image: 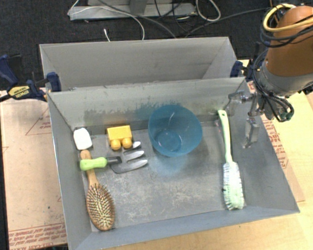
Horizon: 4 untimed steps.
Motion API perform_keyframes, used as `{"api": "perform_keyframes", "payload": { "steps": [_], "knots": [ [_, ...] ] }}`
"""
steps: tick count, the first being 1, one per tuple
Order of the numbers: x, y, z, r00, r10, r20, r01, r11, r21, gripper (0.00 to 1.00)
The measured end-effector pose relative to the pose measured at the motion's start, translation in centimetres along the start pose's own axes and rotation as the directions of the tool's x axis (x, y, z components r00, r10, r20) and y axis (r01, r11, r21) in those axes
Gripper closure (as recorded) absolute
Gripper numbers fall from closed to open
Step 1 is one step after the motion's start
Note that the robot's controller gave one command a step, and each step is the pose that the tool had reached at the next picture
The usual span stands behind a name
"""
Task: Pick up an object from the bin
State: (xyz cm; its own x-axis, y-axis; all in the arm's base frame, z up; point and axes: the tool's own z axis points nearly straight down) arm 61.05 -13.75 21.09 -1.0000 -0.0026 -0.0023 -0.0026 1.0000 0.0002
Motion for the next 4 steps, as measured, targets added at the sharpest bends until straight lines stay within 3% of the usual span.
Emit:
{"api": "perform_keyframes", "payload": {
  "steps": [1,2,3,4],
  "knots": [
    [0.0,0.0,0.0,1.000,0.000,0.000,0.000,1.000,0.000,0.00],
    [-1.8,0.6,-9.0,1.000,0.009,0.013,-0.009,1.000,0.001,0.00],
    [-2.8,0.3,-9.1,1.000,0.010,-0.006,-0.010,1.000,-0.002,0.00],
    [-1.7,0.2,-19.6,0.998,0.054,0.016,-0.054,0.999,0.001,0.00]
  ]
}}
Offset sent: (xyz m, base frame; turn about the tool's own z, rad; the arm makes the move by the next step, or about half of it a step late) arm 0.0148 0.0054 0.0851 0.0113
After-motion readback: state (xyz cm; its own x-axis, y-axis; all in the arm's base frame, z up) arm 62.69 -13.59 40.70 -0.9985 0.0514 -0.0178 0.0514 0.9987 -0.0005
